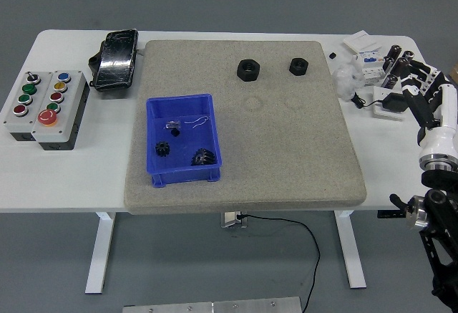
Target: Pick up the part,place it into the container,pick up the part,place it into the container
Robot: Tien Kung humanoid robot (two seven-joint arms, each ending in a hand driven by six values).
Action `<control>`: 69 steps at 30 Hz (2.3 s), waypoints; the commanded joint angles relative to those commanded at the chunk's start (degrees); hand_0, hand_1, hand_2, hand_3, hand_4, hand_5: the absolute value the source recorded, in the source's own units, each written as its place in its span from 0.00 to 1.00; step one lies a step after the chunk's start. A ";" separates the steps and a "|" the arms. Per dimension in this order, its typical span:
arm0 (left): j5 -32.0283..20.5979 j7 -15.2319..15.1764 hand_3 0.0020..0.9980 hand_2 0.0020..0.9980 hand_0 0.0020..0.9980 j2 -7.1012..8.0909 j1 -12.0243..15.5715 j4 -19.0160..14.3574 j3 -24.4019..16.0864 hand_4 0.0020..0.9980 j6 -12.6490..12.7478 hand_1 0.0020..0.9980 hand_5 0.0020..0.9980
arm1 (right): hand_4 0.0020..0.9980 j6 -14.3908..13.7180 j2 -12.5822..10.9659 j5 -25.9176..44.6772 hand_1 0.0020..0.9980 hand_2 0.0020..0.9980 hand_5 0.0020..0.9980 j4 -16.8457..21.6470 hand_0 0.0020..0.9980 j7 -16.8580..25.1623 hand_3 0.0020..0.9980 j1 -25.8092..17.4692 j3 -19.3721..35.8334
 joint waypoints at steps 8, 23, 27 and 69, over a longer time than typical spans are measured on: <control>1.27 0.95 0.60 0.55 0.66 0.49 0.20 0.00 -0.34 0.70 1.23 0.63 0.37 | 0.77 -0.07 0.93 -0.95 0.69 0.70 0.43 -0.54 0.69 -0.90 0.67 0.61 0.24; 0.61 0.83 0.60 0.55 0.66 0.75 0.04 0.00 -0.54 0.70 1.27 0.63 0.36 | 0.75 -0.05 1.43 -1.52 0.69 0.70 0.42 -0.85 0.69 -1.76 0.67 1.37 0.18; 0.15 0.56 0.60 0.55 0.66 0.79 0.09 0.00 -0.33 0.70 1.05 0.63 0.36 | 0.75 -0.06 1.49 -1.55 0.69 0.70 0.42 -0.88 0.69 -1.58 0.67 1.59 0.30; 0.18 0.33 0.60 0.55 0.66 0.32 0.50 0.00 -1.25 0.70 -0.14 0.63 0.36 | 0.74 0.05 1.55 -0.37 0.67 0.69 0.41 -1.06 0.68 0.82 0.66 1.82 0.15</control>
